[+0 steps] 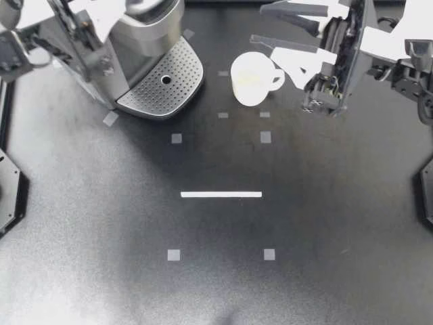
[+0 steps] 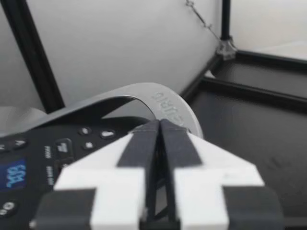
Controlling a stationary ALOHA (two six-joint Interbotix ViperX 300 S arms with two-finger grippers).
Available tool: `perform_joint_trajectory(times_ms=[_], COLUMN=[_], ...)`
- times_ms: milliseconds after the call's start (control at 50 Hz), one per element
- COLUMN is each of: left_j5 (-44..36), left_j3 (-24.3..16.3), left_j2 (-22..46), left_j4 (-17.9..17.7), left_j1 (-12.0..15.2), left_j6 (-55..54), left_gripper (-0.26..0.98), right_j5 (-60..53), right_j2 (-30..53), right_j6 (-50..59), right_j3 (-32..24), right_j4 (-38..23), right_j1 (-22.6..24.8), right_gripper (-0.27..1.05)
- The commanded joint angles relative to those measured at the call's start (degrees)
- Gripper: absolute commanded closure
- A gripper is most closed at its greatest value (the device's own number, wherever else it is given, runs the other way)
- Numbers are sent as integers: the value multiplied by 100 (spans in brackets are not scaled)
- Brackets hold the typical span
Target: Place the coffee capsule inside the capsule container, then place the cup onto the center of the cup tray.
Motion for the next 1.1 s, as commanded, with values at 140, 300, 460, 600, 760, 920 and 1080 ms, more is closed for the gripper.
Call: perform_joint_trajectory(times_ms=[140, 300, 460, 600, 760, 920, 1080], left_j5=[229, 352, 756, 1819, 2681, 3981, 4579], left_j3=[-176, -308, -633, -861, -1204, -1802, -2180], left_j2=[246, 220, 167, 202, 193, 193, 88], left_j4=[-26, -26, -26, -325, -1828, -4166, -5704], left_j1=[-26, -105, -272, -387, -686, -1107, -1257], left_j6=[88, 132, 589, 1538, 3331, 5660, 6565], left_gripper=[64, 64, 64, 64, 64, 64, 64], right_j5=[-35, -9, 642, 2373, 4359, 6012, 7058], right_j2=[-211, -316, -378, -299, -193, -35, 229], right_j6=[-9, -26, -149, -536, -932, -1441, -1837], right_j3=[0, 44, -167, -765, -1468, -1969, -2232], right_j4=[18, 18, -18, -97, -105, -158, 18], right_j1=[35, 26, 26, -9, -264, -668, -861], right_gripper=[25, 25, 25, 25, 25, 25, 25])
